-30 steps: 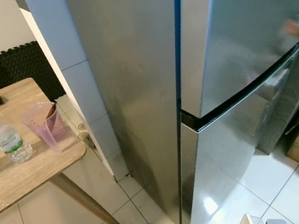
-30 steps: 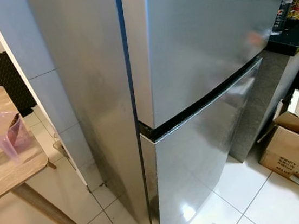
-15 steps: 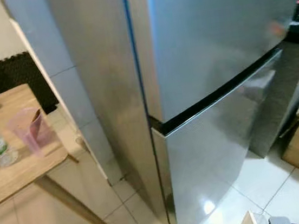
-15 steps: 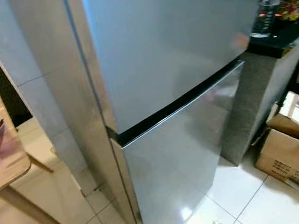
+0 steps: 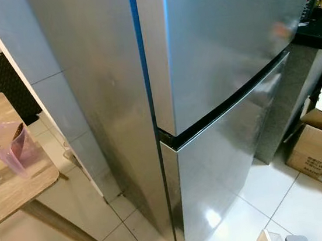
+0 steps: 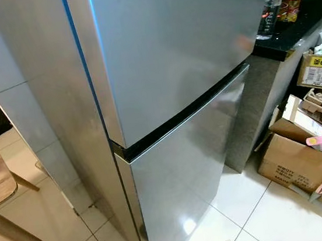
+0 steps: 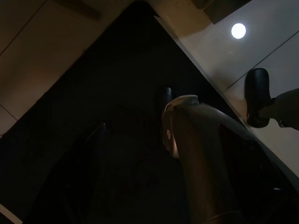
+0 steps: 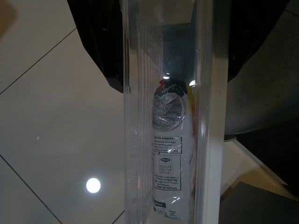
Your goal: Restocking fridge
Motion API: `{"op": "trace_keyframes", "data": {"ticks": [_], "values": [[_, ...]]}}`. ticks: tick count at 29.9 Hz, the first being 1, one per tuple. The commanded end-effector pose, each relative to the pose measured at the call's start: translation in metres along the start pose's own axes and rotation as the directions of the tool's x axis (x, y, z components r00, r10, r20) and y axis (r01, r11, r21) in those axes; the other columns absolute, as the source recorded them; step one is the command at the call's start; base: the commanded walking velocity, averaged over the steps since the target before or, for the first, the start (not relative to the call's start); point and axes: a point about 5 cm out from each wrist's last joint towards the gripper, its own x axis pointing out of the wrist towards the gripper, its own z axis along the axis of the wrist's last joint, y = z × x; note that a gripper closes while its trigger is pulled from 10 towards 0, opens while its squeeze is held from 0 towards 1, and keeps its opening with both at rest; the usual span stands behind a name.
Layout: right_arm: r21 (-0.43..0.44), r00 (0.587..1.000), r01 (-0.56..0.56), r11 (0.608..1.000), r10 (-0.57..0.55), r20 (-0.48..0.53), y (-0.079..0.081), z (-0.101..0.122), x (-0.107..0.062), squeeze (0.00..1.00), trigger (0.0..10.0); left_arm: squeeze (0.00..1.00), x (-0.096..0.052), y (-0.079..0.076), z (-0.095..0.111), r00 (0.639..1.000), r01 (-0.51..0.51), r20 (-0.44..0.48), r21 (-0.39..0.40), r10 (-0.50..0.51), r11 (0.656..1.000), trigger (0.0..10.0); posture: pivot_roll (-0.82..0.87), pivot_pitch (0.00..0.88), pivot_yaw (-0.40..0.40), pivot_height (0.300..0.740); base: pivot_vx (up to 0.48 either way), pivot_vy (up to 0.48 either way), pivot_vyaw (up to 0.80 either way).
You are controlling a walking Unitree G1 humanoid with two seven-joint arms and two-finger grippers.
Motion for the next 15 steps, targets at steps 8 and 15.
{"op": "trace_keyframes", "data": {"ticks": [8,15], "values": [[0.003,1.0,0.0,1.0,0.0,0.012,0.0006,0.0026,0.0003,0.0,10.0,0.0,-0.0006,0.0039,-0.0027,1.0,-0.015,-0.013,-0.007,0.015,1.0,10.0,-0.04,0.0,-0.006,0.74,-0.255,0.0,0.0],[0.002,1.0,-0.001,1.0,0.001,0.011,0.0005,0.0025,0.0003,0.0,10.0,0.0,-0.0009,0.0044,-0.0046,1.0,-0.016,-0.016,-0.011,0.016,1.0,10.0,-0.04,0.0,-0.008,0.74,-0.297,0.0,0.0]]}}
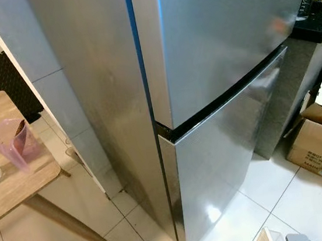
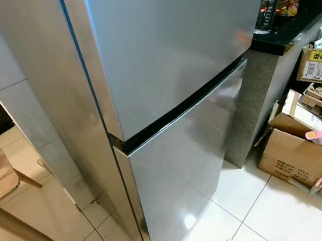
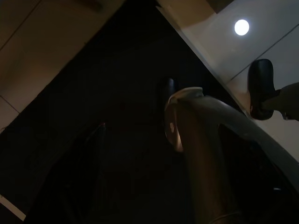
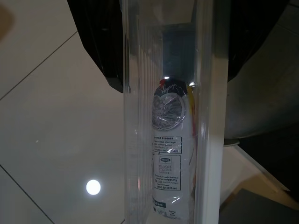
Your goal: Restocking fridge
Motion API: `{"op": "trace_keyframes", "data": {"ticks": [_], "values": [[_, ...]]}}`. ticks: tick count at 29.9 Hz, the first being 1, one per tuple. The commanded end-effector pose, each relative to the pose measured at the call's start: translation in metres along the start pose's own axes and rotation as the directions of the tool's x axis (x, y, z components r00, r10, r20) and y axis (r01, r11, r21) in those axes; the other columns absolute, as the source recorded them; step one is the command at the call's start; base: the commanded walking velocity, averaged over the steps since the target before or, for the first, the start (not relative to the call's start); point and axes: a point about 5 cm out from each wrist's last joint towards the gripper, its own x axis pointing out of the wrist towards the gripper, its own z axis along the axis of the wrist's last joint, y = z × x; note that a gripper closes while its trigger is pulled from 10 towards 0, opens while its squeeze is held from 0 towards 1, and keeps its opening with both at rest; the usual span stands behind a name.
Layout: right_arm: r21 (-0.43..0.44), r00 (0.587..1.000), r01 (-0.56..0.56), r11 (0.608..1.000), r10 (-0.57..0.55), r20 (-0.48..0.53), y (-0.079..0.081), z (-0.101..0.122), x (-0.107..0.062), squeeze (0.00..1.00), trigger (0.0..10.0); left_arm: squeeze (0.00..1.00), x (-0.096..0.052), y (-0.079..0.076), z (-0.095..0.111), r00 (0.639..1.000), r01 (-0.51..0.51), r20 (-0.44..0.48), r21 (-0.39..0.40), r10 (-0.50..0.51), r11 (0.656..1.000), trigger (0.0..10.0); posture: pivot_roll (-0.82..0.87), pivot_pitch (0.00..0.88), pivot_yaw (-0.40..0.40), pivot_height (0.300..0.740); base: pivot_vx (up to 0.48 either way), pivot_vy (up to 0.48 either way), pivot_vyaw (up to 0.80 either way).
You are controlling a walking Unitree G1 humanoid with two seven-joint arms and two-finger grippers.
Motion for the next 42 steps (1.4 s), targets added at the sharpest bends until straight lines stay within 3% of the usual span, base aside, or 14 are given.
{"op": "trace_keyframes", "data": {"ticks": [1,30,42], "values": [[0.003,1.0,0.0,1.0,0.0,0.007,0.0003,0.0009,0.0001,0.0,10.0,0.0,-0.0009,0.0045,-0.0039,1.0,-0.016,-0.014,-0.01,0.016,1.0,10.0,-0.04,0.0,-0.008,0.74,-0.334,0.0,0.0],[-0.002,1.0,0.003,1.0,-0.003,0.004,-0.0018,-0.0002,-0.0004,0.0,10.0,0.0,-0.0011,0.0055,-0.0046,1.0,-0.019,-0.015,-0.003,0.019,1.0,10.0,-0.04,0.0,-0.006,0.74,-0.339,0.0,0.0],[0.001,1.0,0.008,1.0,-0.008,0.005,-0.0052,0.0002,-0.001,0.0,10.0,0.0,-0.0009,0.0034,-0.0026,1.0,0.001,0.005,-0.01,-0.001,1.0,10.0,-0.05,0.0,-0.015,0.74,0.0,0.0,0.0]]}}
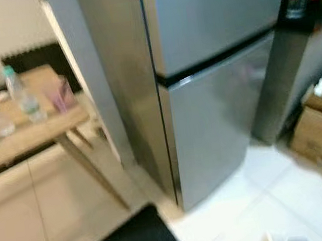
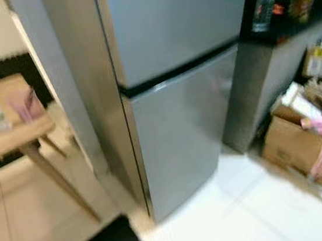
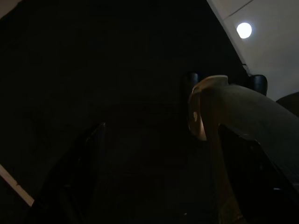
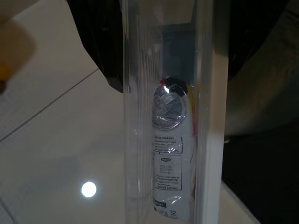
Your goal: Restocking fridge
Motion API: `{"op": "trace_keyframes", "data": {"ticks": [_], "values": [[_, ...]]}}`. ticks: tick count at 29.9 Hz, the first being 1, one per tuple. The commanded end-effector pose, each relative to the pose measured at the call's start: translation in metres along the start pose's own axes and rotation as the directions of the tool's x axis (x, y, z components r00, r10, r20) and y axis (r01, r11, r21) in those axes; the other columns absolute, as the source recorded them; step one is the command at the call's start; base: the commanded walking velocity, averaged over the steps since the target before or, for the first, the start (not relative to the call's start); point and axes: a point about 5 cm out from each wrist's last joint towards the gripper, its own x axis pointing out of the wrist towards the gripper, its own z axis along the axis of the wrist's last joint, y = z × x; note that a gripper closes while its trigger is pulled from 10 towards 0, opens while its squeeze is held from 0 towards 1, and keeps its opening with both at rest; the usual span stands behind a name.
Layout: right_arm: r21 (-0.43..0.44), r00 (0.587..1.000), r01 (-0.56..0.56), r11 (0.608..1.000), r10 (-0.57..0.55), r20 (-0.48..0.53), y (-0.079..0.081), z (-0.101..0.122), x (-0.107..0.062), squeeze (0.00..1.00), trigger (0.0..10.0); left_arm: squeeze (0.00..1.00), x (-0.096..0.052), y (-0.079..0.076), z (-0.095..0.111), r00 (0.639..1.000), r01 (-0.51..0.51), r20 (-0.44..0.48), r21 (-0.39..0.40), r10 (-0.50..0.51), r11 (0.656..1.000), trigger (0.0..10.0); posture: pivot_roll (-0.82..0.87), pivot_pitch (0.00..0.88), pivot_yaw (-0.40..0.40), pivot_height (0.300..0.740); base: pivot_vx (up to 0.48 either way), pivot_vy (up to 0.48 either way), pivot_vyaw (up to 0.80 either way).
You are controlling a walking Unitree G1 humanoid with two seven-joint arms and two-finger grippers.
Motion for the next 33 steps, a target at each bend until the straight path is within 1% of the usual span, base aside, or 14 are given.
{"op": "trace_keyframes", "data": {"ticks": [1,4,5,8,16,33], "values": [[-0.001,1.0,0.005,1.0,-0.005,0.022,-0.0022,0.0059,0.0002,0.0,10.0,0.0,-0.0003,0.0038,0.0022,1.0,-0.006,0.01,-0.004,0.006,1.0,10.0,-0.05,0.0,-0.015,0.74,0.0,0.0,0.0],[-0.001,1.0,0.005,1.0,-0.005,0.025,-0.0025,0.0066,0.0002,0.0,10.0,0.0,-0.0001,0.003,0.0029,1.0,0.001,0.011,0.003,-0.001,1.0,10.0,-0.05,0.0,-0.015,0.74,0.0,0.0,0.0],[-0.001,1.0,0.005,1.0,-0.005,0.026,-0.0025,0.0068,0.0002,0.0,10.0,0.0,-0.0001,0.0024,0.0026,1.0,0.009,0.006,0.012,-0.009,1.0,10.0,-0.05,0.0,-0.015,0.74,0.0,-0.472,0.0],[-0.001,1.0,0.003,1.0,-0.003,0.026,-0.0023,0.0074,0.0003,0.0,10.0,0.0,-0.0001,0.0012,0.0012,1.0,0.017,0.001,0.006,-0.017,1.0,10.0,-0.05,0.0,-0.017,0.74,0.0,-0.471,0.0],[0.0,1.0,0.001,1.0,-0.001,0.025,-0.0019,0.0072,0.0003,0.0,10.0,0.0,-0.0002,0.0019,0.0002,1.0,0.002,-0.001,-0.014,-0.002,1.0,10.0,-0.05,0.0,-0.018,0.74,0.0,-0.418,0.0],[0.0,1.0,-0.004,1.0,0.004,0.027,-0.0008,0.0076,0.0005,0.0,10.0,0.0,-0.0001,0.0021,0.0021,1.0,0.003,0.012,-0.029,-0.003,1.0,10.0,-0.05,0.0,-0.02,0.74,0.0,0.0,0.0]]}}
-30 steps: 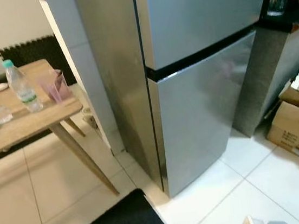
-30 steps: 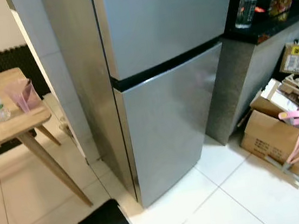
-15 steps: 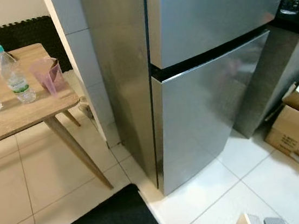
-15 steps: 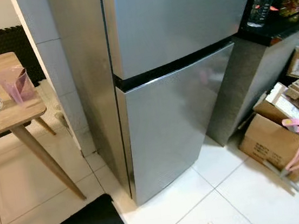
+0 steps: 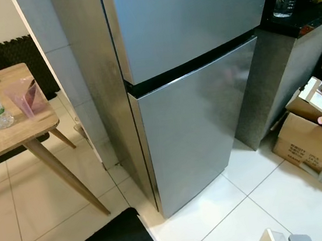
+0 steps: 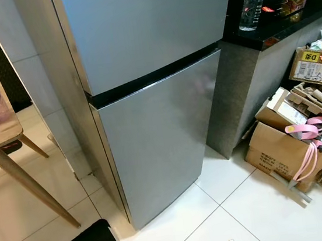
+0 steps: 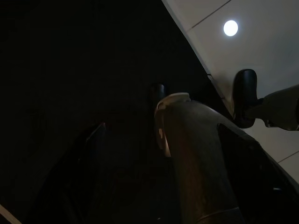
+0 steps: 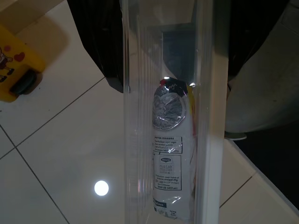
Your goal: Restocking fridge
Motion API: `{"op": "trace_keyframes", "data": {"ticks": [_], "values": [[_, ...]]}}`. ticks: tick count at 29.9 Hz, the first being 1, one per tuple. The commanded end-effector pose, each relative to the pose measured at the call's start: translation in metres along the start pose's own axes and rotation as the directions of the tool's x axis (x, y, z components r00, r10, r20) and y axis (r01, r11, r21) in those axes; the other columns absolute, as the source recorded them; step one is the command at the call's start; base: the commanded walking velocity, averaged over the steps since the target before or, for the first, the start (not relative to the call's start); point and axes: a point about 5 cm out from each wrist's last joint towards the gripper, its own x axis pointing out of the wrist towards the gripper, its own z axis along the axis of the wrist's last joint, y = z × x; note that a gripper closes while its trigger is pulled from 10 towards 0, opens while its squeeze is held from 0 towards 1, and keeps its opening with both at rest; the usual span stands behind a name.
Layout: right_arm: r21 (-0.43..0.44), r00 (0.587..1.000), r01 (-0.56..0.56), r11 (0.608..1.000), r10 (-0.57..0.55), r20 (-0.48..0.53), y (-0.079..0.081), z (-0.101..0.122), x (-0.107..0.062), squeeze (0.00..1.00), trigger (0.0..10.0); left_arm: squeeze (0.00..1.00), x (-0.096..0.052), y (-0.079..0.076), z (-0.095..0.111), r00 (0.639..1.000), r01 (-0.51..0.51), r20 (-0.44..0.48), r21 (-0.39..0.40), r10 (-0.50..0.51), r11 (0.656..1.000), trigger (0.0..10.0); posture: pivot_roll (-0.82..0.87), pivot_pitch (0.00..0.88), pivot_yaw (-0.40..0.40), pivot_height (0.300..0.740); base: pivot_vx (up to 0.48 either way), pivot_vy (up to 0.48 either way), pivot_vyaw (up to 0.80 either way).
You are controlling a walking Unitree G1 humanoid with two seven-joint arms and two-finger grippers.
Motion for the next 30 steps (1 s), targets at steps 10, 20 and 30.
{"op": "trace_keyframes", "data": {"ticks": [10,20,30], "values": [[0.004,1.0,-0.014,1.0,0.014,0.005,0.004,0.0,0.0,0.0,10.0,0.0,-0.001,0.002,0.001,1.0,0.011,0.022,-0.015,-0.01,1.0,10.0,-0.05,0.0,-0.017,0.74,0.0,-0.27,0.0],[0.001,1.0,-0.015,1.0,0.015,0.008,0.004,0.001,0.0,0.0,10.0,0.0,-0.001,0.012,0.013,0.996,-0.049,0.069,-0.051,0.053,0.997,10.0,-0.05,0.0,-0.016,0.74,0.0,-0.045,0.0],[-0.031,0.999,-0.047,0.998,0.048,0.016,0.007,0.003,0.001,0.0,10.0,0.0,-0.003,0.034,0.048,0.971,-0.11,0.194,-0.163,0.141,0.98,10.0,-0.04,0.0,-0.012,0.74,0.0,0.0,0.26]]}}
